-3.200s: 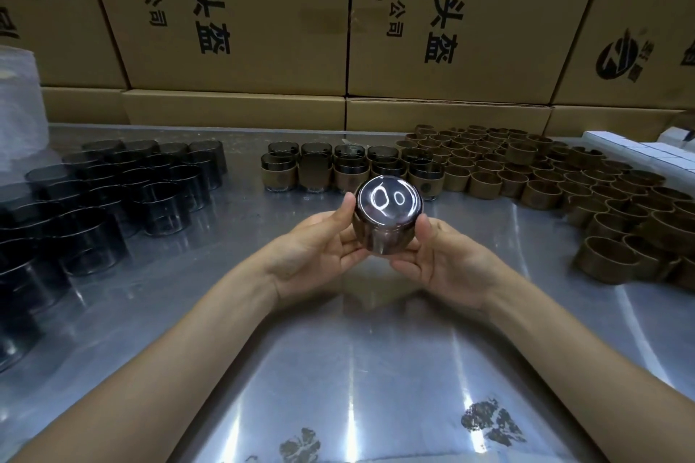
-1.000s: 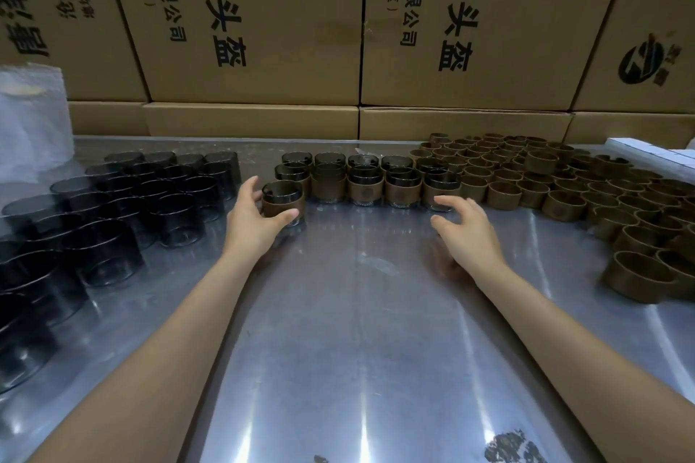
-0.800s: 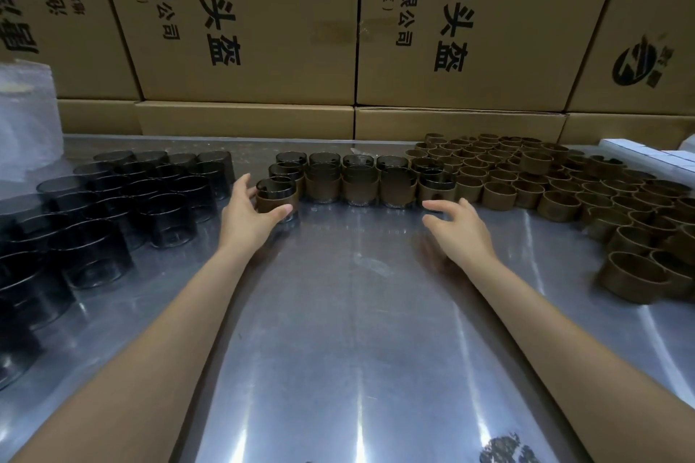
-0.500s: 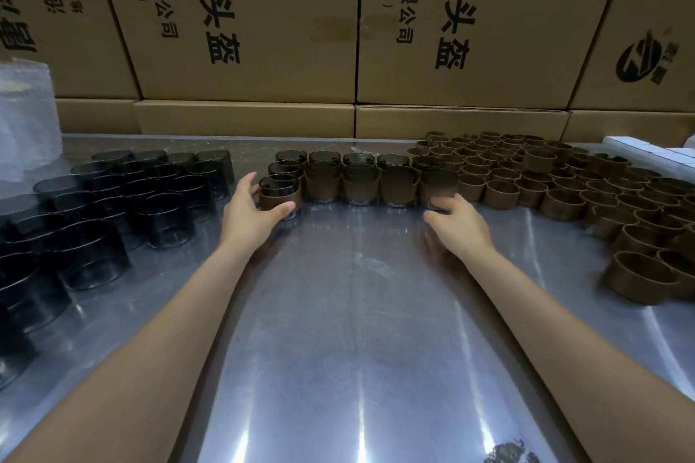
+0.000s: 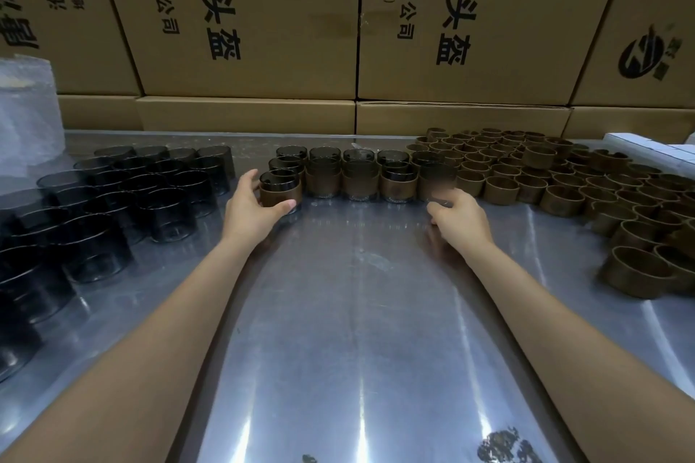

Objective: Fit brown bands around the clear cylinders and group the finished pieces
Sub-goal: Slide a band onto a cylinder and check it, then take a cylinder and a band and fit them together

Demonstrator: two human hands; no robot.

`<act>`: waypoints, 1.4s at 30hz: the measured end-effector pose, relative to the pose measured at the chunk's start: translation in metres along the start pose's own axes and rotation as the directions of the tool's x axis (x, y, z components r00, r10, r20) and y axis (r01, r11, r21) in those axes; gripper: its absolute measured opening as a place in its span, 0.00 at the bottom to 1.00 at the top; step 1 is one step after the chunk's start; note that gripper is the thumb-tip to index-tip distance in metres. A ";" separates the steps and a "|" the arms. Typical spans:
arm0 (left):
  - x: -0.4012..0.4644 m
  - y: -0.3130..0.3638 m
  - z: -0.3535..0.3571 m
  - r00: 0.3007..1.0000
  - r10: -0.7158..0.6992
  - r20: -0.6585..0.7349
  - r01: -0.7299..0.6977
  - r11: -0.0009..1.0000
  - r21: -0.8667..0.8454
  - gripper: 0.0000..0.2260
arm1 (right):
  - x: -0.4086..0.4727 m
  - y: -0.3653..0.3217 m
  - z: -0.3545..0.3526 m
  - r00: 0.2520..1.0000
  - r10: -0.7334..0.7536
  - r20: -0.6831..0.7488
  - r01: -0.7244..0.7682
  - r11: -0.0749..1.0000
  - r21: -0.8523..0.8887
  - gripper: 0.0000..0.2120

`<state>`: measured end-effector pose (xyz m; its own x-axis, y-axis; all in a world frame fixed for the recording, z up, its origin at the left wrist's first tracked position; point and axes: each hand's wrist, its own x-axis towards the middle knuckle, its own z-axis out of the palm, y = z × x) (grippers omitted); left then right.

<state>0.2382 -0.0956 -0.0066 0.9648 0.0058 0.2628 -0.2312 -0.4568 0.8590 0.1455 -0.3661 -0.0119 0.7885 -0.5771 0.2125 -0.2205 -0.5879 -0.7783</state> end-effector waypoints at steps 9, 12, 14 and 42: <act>-0.027 0.001 -0.013 0.996 0.039 -0.082 -0.038 0.999 0.021 0.24 | -0.023 -0.007 -0.006 0.999 -0.024 -0.038 0.029 0.992 0.125 0.11; -0.044 -0.005 -0.024 0.990 0.117 -0.082 -0.109 0.989 0.097 0.23 | -0.036 -0.009 -0.010 0.997 -0.070 0.022 0.068 0.993 0.094 0.11; -0.054 -0.009 -0.032 0.968 0.243 -0.062 -0.224 0.949 0.220 0.20 | -0.048 -0.010 -0.012 0.990 -0.114 0.081 0.110 0.993 0.054 0.11; -0.083 0.028 -0.019 0.840 0.527 0.125 -0.522 0.726 0.448 0.07 | -0.066 -0.013 -0.008 0.925 -0.256 0.279 0.296 0.949 -0.110 0.08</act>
<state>0.1495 -0.0921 0.0045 0.7045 -0.3471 0.6190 -0.6153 -0.7333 0.2892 0.0919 -0.3252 -0.0112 0.9464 -0.2253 0.2315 -0.0388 -0.7908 -0.6108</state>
